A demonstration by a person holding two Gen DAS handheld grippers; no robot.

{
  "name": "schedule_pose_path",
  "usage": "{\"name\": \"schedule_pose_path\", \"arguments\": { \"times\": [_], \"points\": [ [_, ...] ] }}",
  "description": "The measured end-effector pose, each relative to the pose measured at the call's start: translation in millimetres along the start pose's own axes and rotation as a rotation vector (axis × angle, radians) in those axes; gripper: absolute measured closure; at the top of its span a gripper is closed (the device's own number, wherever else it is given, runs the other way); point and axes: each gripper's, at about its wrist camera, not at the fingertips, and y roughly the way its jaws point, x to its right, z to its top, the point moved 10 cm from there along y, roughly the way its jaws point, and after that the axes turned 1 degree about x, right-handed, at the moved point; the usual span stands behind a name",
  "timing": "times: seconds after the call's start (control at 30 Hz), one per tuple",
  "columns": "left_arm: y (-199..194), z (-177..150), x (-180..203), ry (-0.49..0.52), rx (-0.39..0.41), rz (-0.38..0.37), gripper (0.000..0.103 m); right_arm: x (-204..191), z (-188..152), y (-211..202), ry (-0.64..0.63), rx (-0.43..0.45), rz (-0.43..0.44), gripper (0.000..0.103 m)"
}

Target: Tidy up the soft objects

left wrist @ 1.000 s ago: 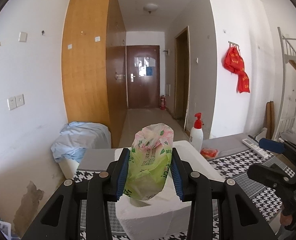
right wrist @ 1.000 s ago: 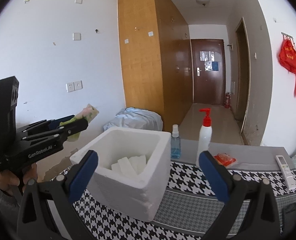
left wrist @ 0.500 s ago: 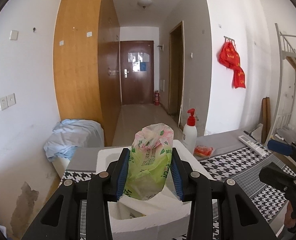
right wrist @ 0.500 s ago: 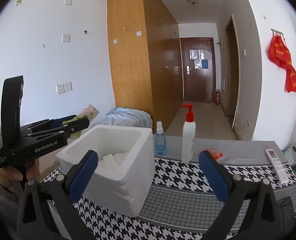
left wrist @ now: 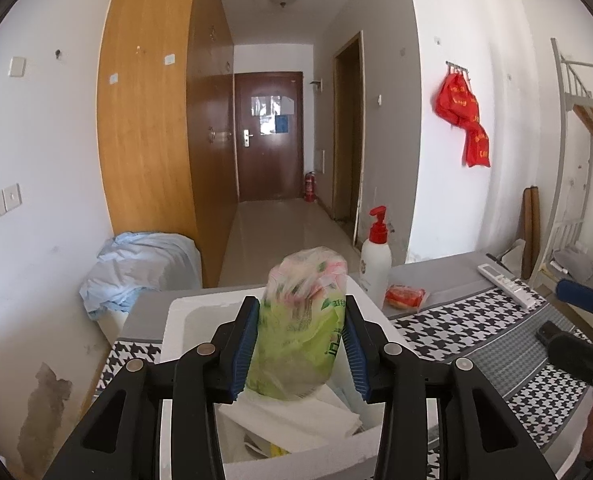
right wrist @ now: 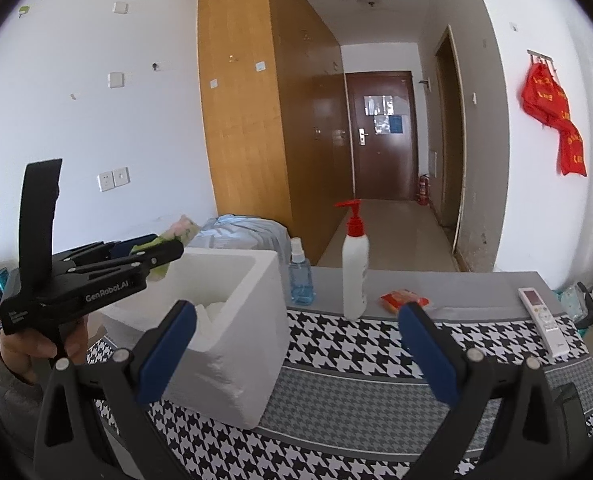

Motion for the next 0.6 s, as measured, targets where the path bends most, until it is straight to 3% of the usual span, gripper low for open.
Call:
{"name": "schedule_pose_path", "arguments": {
  "times": [0.07, 0.23, 0.33, 0.6],
  "points": [
    [3, -1, -1, -0.003, -0.004, 0.014, 0.05, 3, -1, 1, 0.002, -0.001, -0.003, 0.001],
    [2, -1, -6, -0.02, 0.007, 0.026, 0.015, 5, -2, 2, 0.013, -0.001, -0.002, 0.001],
    [-2, 1, -11, -0.046, 0.028, 0.032, 0.001, 3, -5, 2, 0.012, -0.005, 0.0, 0.001],
    [-22, 4, -10, -0.059, 0.063, 0.03, 0.001, 0, -7, -6, 0.0, 0.0, -0.003, 0.001]
  ]
}}
